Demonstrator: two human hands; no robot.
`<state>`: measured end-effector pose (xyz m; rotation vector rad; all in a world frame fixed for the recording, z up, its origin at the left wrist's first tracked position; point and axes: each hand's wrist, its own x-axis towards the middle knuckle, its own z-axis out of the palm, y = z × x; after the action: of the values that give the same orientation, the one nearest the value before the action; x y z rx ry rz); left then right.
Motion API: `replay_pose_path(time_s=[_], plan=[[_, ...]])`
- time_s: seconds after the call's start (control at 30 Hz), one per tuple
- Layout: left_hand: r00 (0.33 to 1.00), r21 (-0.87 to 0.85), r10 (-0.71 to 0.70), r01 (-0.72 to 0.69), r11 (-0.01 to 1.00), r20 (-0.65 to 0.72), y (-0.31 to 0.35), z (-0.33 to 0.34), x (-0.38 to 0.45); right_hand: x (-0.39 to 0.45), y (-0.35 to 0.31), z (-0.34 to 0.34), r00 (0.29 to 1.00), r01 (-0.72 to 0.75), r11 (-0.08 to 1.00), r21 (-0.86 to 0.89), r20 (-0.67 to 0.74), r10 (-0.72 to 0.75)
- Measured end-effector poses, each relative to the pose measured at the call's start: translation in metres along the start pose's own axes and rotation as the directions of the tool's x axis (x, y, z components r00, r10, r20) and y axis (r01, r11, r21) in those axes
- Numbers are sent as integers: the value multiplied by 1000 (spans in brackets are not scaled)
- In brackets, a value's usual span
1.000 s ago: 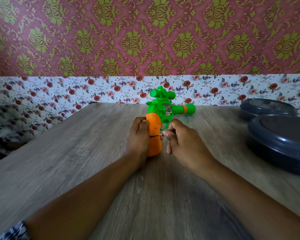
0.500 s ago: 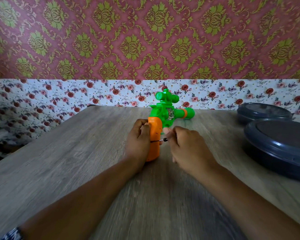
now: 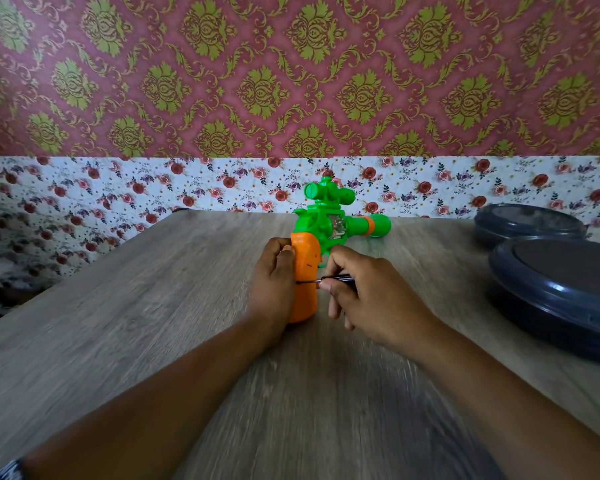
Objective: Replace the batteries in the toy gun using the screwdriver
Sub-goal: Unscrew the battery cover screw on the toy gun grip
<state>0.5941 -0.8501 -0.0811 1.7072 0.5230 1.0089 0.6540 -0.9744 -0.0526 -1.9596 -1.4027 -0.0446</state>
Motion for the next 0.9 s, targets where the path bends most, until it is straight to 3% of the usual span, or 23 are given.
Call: replay_pose_path(time_s=[0.23, 0.47, 0.57, 0.9], plan=[[1000, -62, -29, 29, 998, -1, 2, -1, 0, 0, 2, 8, 993, 46, 999, 23, -112, -43], [999, -111, -32, 33, 993, 4, 6, 1, -3, -1, -3, 8, 979, -180, 979, -94, -117, 168], [999, -108, -34, 34, 994, 5, 6, 1, -3, 0, -5, 6, 974, -216, 976, 28, -58, 218], [991, -114, -134, 132, 985, -11, 3, 1, 1, 1, -2, 11, 984, -131, 988, 82, -107, 140]])
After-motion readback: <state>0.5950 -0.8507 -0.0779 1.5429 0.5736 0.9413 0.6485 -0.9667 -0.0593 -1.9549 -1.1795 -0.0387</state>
